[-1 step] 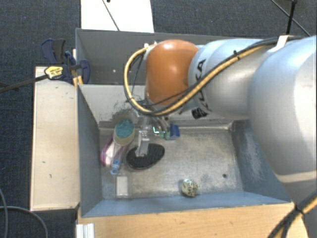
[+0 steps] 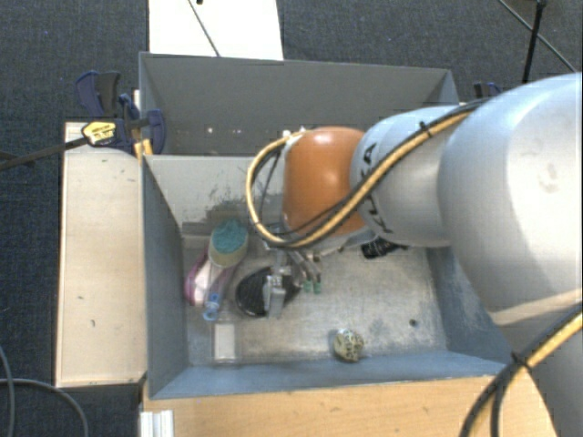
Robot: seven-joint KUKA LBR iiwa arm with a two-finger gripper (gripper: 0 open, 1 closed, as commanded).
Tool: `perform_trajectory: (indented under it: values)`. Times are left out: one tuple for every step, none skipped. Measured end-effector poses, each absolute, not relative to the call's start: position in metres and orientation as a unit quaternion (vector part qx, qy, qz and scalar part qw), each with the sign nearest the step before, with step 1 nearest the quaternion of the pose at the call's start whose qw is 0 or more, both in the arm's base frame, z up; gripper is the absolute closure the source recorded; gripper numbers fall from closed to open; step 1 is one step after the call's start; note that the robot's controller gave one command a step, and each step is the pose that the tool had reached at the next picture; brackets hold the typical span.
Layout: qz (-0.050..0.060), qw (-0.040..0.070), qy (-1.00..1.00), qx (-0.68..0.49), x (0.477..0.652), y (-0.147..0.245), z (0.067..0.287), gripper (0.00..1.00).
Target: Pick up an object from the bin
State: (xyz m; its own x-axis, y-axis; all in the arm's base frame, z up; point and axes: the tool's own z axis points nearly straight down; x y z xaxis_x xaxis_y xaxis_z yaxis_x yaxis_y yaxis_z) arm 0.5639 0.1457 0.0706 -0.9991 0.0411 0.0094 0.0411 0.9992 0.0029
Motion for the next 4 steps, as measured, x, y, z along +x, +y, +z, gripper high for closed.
perform_trajectory:
  values:
    - [-0.001,0.0,-0.995,-0.096,0.549,0.129,0.102,0.0]
    - [-0.001,-0.003,-1.0,0.015,0.551,0.171,0.101,0.0]
    - [0.0,0.002,-0.998,0.056,0.55,0.127,0.072,0.0]
    - [0.0,-0.002,-0.995,0.098,0.551,0.156,0.073,0.0]
